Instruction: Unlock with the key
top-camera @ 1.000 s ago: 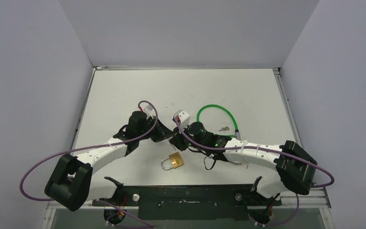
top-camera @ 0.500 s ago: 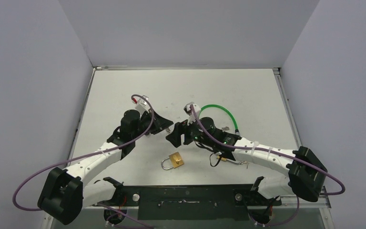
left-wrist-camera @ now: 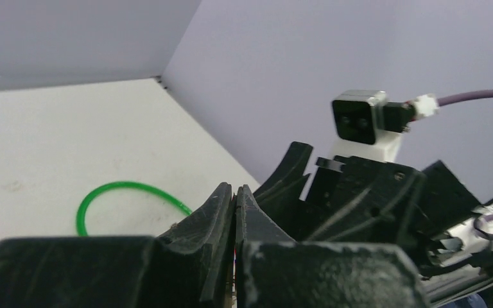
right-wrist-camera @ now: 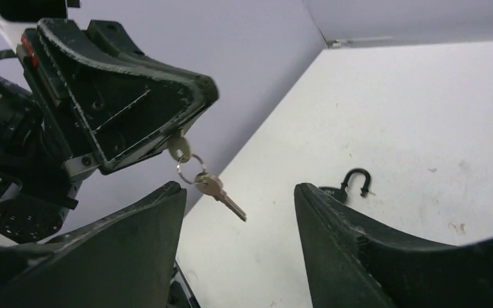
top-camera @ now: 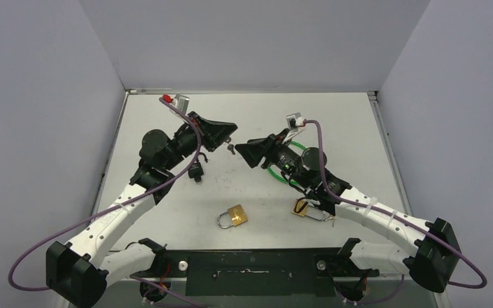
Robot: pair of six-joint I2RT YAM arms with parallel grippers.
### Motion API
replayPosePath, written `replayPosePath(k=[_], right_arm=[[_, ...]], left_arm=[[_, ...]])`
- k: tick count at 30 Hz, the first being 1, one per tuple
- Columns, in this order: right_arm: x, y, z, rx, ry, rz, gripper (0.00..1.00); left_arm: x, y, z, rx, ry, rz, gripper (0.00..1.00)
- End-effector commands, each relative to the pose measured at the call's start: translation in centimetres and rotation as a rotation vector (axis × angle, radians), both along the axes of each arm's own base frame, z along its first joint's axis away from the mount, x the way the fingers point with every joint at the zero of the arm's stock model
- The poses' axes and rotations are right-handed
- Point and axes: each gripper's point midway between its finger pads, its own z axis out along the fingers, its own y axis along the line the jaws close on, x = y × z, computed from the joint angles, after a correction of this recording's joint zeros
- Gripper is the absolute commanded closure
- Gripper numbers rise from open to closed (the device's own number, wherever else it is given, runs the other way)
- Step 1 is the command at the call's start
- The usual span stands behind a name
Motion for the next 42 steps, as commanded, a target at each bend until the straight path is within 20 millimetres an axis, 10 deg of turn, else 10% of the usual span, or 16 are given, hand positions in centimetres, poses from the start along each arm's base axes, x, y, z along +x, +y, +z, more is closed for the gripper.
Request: replayPosePath(k=[1,11,37,42], right_arm=[[-0.9,-1.1,7.9,0.217,-0.175,0.043,0.42],[-4.2,0.3,12.1,0.3,-0.324,0.236,0.41],[-4.3,1.3,12.0,0.357,-0.302,0.303,1.0],[-4.1,0.7,10.3,0.268,-0.308,0.302,1.0]], left_arm=[[-2.3,-0.9,6.0,-0.087,-0.161,-0.098,1.0],[-5.0,-1.1,9.1,-0.248,-0.173,-0.201,1.0],[-5.9,-1.2,9.2,-0.295,-0.156,-0.233,1.0],[-5.3,-1.3,8.1,-0.211,-0.088,-0.213,0.68]])
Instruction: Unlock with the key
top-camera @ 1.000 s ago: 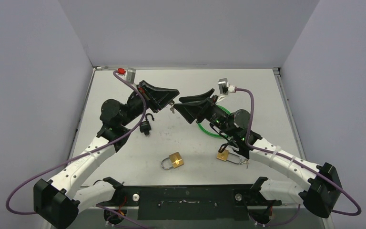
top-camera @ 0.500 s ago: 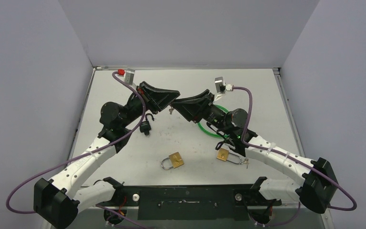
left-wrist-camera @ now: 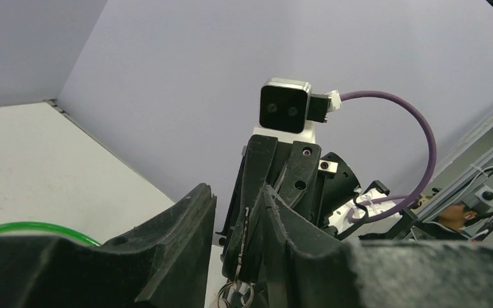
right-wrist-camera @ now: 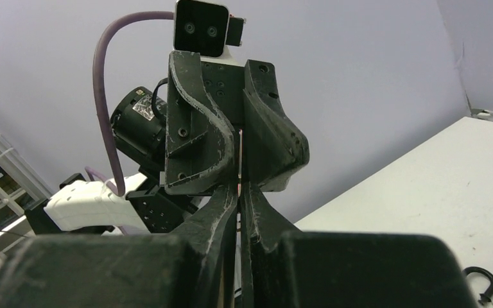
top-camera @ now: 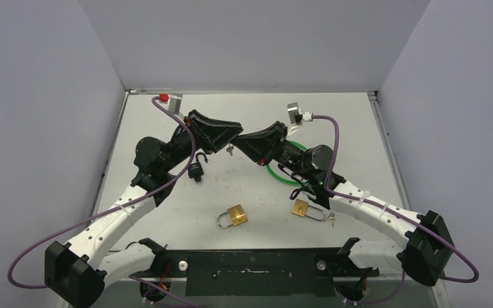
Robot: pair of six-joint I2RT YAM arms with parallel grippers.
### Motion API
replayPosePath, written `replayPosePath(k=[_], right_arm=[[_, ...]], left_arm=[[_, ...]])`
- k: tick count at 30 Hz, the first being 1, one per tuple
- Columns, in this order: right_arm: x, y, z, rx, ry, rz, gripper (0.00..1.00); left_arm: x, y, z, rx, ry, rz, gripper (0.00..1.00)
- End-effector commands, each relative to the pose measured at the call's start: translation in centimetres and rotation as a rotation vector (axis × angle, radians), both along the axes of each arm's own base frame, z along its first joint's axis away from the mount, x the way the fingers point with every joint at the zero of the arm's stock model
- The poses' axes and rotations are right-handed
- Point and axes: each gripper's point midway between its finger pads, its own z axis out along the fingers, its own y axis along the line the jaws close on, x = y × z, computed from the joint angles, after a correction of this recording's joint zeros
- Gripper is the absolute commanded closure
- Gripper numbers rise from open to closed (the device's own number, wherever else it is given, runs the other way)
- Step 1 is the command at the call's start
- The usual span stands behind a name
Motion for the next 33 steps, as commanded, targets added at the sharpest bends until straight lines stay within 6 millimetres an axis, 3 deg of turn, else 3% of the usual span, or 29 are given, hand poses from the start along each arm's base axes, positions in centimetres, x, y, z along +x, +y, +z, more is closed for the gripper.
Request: replayPosePath(k=[1,7,11,18,21,27,29,33], right_arm=[[-0.6,-1.3,1.2,-0.029,-0.1,-0.002,1.0],[-1.3,-2.1,-0.6,-0.134,-0.134,0.058,1.0],[-2.1,-2.1,-1.7,-0.187,-0.136,0.126,1.0],[-1.6,-1.8,-2.8,-0.205,-0.084,0.133,1.0],[-1.5,-1.6,-3.1,-0.204,-0.063,0.143,1.0],[-0.9,-1.7,-3.6,-0.2,-0.025,0.138,1.0],[-0.6,-1.8,-3.6,-0.193,-0.013,0.129,1.0],[-0.3,-1.8,-3.7,-0.18,0.004,0.114,0.68]], left_arm=[[-0.4,0.1,0.4,0.079,0.003,-0.006,0.64],[-0.4,0.3,-1.2,0.25,0.034,-0.049,0.57],[-1.1,0.4,-1.6,0.268,0.022,-0.123,0.55],[-1.3,-0.1,-3.4,0.307,0.022,-0.185,0.53],[-1.3,-0.2,-4.2,0.322,0.032,-0.19,0.63],[-1.7,-0.1,-4.2,0.32,0.017,-0.199,1.0],[-2.0,-0.1,-3.7,0.303,0.0,-0.203,1.0],[-1.9,0.2,-3.1,0.28,-0.011,-0.172,1.0]])
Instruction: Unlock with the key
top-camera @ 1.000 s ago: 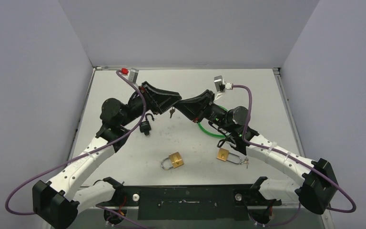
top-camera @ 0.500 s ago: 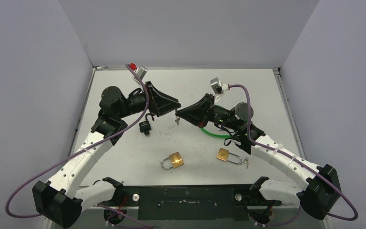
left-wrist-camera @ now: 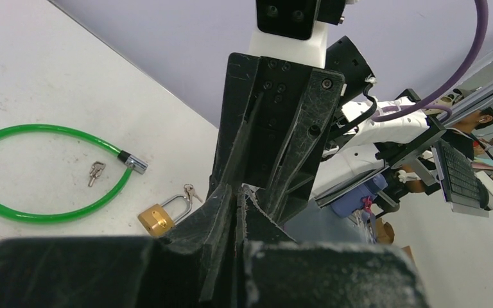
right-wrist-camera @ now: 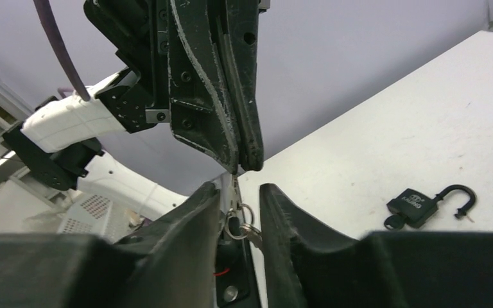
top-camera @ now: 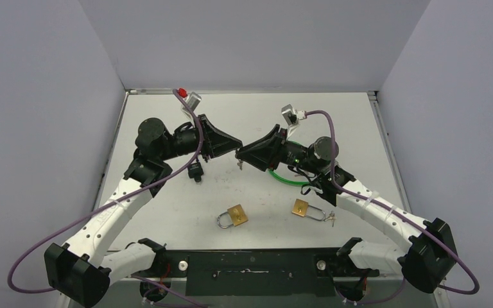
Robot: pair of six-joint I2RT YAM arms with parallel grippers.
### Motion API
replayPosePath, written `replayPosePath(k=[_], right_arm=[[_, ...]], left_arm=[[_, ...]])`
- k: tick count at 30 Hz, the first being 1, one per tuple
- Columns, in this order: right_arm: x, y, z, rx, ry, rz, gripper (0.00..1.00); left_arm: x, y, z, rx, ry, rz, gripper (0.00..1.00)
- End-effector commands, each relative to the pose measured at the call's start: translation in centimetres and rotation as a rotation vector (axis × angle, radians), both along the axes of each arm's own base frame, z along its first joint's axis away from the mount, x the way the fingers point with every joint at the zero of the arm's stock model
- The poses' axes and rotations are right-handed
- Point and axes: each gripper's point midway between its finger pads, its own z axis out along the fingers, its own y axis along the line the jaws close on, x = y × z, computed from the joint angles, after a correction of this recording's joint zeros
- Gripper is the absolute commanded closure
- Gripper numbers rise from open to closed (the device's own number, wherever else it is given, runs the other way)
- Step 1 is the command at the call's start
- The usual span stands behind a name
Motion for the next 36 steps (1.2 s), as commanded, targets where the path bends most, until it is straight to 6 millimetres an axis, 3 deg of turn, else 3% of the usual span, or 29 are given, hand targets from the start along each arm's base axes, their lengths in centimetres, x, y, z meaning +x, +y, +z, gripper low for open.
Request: replayPosePath(k=[1,8,14,16,19,24,28,29,32,36], right_arm=[[0.6,-0.4,1.4,0.055,-0.029,-0.03,0.66],[0.3,-0.2,1.4,0.103,-0.01,-0.008,0.77],[0.0,0.2,1.3,0.111,-0.001,0.018,0.76],[0.0,0.3,1.3,0.115,-0.005,0.021,0.81],[0.5,0.4,1.6,0.116,-0.007,0.006,0.98],[1.2,0.3,0.7,0.088,0.008,-0.03,1.0],[2.2,-0.8,-1.0,0.027,0.026,-0.104,1.0],[2.6,-1.2,-1.9,-0.007,0.04,-0.131,1.0],[3.6,-2.5,-4.3,-0.105,0.08,-0.216,1.0],[4.8,-4.6,-8.8,-0.272,0.185,-0.342,1.0]], left_arm=[[-0.7,0.5,2.2,-0.056,-0.082,0.012,1.0],[-0.3,0.6,2.5,-0.072,-0.083,0.039,1.0],[-0.3,0.7,2.8,-0.09,-0.086,0.05,1.0],[-0.3,0.8,2.9,-0.099,-0.088,0.053,1.0],[-0.4,0.6,3.3,-0.122,-0.08,0.036,1.0],[0.7,1.1,3.2,-0.085,-0.079,0.119,1.0],[3.3,2.8,2.0,0.002,-0.03,0.316,0.54],[4.1,3.5,1.7,0.029,-0.017,0.376,0.48],[5.7,5.0,-0.5,0.157,0.034,0.502,0.42],[6.2,5.1,-3.9,0.281,0.112,0.558,0.37]])
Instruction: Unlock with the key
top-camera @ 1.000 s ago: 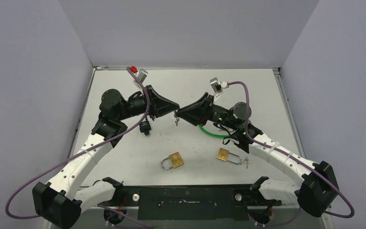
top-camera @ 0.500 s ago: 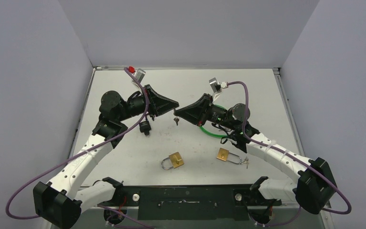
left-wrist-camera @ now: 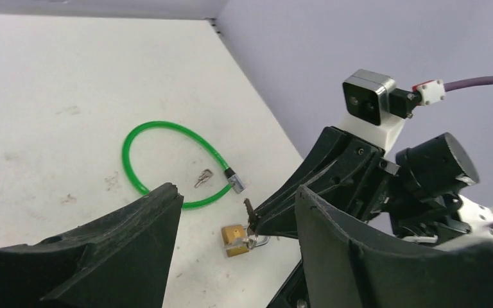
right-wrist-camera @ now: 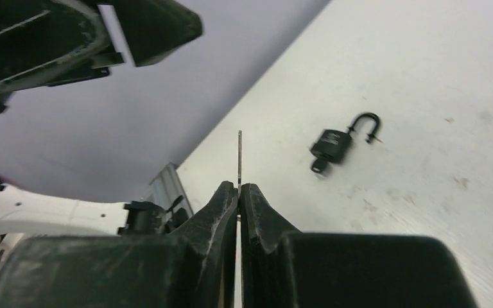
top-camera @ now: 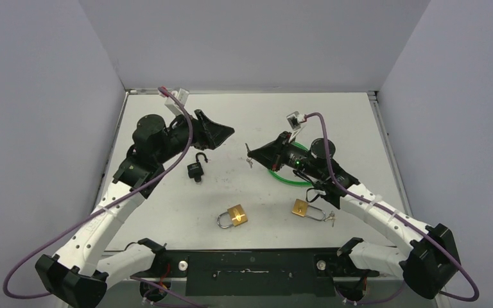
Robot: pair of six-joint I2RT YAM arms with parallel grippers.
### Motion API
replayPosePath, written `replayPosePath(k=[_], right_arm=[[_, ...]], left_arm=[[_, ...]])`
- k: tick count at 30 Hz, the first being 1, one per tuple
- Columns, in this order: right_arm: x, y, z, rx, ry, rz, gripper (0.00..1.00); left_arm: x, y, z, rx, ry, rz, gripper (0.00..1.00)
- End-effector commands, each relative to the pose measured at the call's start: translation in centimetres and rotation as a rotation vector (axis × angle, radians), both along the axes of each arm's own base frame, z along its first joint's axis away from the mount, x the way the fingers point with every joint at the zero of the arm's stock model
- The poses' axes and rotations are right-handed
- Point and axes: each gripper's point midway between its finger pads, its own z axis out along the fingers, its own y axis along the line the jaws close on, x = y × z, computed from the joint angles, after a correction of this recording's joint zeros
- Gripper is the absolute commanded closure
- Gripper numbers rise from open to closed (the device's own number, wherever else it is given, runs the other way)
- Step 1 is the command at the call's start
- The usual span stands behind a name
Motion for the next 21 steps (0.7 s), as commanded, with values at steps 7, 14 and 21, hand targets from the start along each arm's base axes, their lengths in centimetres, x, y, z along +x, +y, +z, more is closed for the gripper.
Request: replayPosePath(k=[7,14,21], right_arm=[[1.3,-5.6,-10.6,-0.326,0.269,-0.267,1.0],[0.7,-6.2,-13.2,-0.348,0.321,-0.268,1.0],[-2.3,-4.8,-10.6,-0.255,0.129,-0.064,1.0]], left_arm=[[-2.6,-0.6,-13.2,0.29,0.389,0.118,0.35],[-7.9,-1.6,-22.2,0.381,0.634,0.087,0.28],[-10.2,-0.9,-28.2,0.411,0.784,0.155,0.27]])
